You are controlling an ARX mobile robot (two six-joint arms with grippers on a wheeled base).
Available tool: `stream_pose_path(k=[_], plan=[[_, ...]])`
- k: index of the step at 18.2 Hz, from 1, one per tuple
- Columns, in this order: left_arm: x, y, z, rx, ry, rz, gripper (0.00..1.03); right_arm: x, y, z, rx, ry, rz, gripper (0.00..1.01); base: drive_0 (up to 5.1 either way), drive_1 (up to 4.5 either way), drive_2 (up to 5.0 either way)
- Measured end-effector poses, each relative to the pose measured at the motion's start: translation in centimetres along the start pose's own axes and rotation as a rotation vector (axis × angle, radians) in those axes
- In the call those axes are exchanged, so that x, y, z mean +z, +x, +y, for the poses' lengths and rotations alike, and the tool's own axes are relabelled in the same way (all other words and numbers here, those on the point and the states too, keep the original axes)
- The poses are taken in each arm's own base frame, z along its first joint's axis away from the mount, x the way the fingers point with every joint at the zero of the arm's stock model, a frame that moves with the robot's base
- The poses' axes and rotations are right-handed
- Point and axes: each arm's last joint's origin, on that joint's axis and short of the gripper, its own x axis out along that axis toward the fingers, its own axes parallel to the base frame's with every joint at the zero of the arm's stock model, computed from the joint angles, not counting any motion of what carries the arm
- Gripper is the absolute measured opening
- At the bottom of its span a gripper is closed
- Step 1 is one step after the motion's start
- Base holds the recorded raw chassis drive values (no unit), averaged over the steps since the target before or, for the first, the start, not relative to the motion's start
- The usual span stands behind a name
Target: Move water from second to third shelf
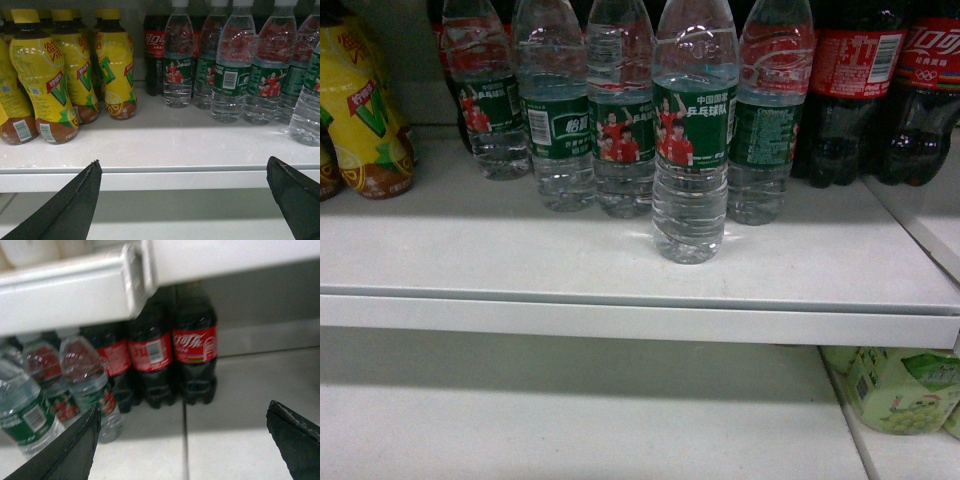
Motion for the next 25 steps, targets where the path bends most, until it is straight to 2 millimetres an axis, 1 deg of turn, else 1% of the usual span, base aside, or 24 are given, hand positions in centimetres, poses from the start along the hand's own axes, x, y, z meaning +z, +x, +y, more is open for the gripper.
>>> stream_pose_path(k=[1, 3, 5, 9, 11, 12, 14, 15, 19, 22, 25], plan=[[0.0, 0.0, 0.0, 0.000, 0.000, 0.000, 0.98, -0.8, 0.8, 0.7, 0.022, -0.013, 0.025, 0.98, 0.0, 0.00, 0.0], [0.0, 0.0, 0.0, 0.000, 0.000, 0.000, 0.98, -3.7, 2.7, 3.4, 0.121, -0.058, 0.107, 0.98, 0.0, 0.00, 0.0], [0.0, 0.0, 0.0, 0.000, 0.000, 0.000, 0.98, -5.7, 4.7, 6.0, 0.204, -0.104, 0.170, 0.98, 0.0, 0.00, 0.0], [0.0, 0.0, 0.0, 0.000, 0.000, 0.000, 0.98, -8.4, 7.6, 10.3, 0.364, -0.132, 0.264, 0.98, 0.0, 0.00, 0.0], [0.0, 0.0, 0.0, 0.000, 0.000, 0.000, 0.98, -9.1, 8.7, 11.8, 0.418, -0.131, 0.297, 0.98, 0.0, 0.00, 0.0], [0.0, 0.0, 0.0, 0.000, 0.000, 0.000, 0.98, -9.2, 9.1, 12.4, 0.451, -0.117, 0.302, 0.98, 0.0, 0.00, 0.0], [0.0, 0.0, 0.0, 0.000, 0.000, 0.000, 0.98, -8.3, 10.0, 13.5, 0.478, -0.079, 0.287, 0.98, 0.0, 0.00, 0.0], [0.0, 0.0, 0.0, 0.000, 0.000, 0.000, 0.98, -8.1, 10.6, 13.7, 0.473, -0.061, 0.298, 0.98, 0.0, 0.00, 0.0], [0.0, 0.0, 0.0, 0.000, 0.000, 0.000, 0.98, -8.4, 11.8, 14.1, 0.442, -0.007, 0.355, 0.98, 0.0, 0.00, 0.0], [0.0, 0.0, 0.0, 0.000, 0.000, 0.000, 0.98, -7.5, 13.0, 14.6, 0.402, 0.023, 0.347, 0.98, 0.0, 0.00, 0.0], [0.0, 0.0, 0.0, 0.000, 0.000, 0.000, 0.98, -7.4, 13.7, 14.9, 0.376, 0.028, 0.348, 0.98, 0.0, 0.00, 0.0]])
